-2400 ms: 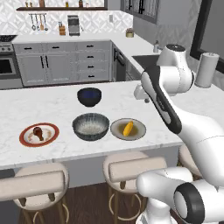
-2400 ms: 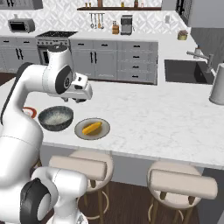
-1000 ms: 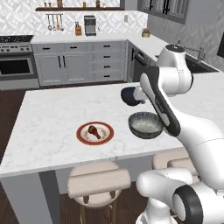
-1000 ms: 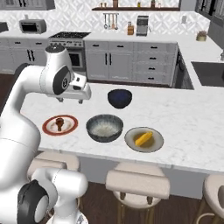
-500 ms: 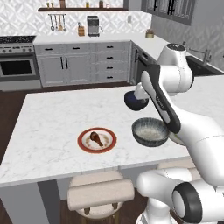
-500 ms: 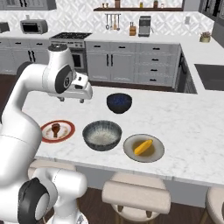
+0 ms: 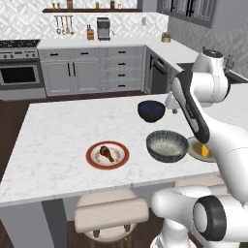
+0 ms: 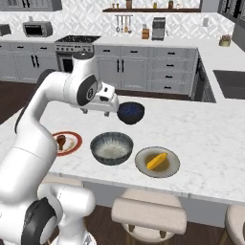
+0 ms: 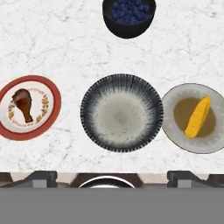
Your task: Pick the chicken drumstick and corn from their plates and place them in the bowl. Then put the bowl in the fridge.
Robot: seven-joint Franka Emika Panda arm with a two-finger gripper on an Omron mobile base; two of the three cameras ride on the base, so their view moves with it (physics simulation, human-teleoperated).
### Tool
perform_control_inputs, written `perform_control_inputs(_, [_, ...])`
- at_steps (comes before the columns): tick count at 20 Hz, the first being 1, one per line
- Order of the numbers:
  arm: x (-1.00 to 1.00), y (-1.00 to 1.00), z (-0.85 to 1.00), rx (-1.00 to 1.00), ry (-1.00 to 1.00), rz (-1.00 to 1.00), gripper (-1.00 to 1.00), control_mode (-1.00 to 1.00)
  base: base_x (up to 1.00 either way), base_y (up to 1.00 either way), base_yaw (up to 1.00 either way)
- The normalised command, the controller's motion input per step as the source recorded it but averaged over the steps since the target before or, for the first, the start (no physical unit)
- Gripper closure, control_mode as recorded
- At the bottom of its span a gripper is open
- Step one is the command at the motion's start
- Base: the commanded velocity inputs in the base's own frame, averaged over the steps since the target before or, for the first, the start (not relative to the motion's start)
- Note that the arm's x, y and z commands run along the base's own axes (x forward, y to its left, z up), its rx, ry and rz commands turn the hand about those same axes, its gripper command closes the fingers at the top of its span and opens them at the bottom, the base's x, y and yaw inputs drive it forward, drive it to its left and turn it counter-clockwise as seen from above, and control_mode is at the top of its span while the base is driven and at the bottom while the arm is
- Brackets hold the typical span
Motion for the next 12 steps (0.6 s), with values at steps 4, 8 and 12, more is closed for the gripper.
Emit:
perform_control_inputs(4, [-0.02, -1.00, -0.21, 0.06, 0.01, -0.17, -1.00, -1.00, 0.00, 0.00, 0.00])
perform_control_inputs(8, [-0.01, -1.00, -0.36, 0.03, 0.00, -0.20, -1.00, -1.00, 0.00, 0.00, 0.00])
perform_control_inputs(12, [0.00, -1.00, -0.69, 0.03, 0.03, -0.28, -1.00, -1.00, 0.00, 0.00, 0.00])
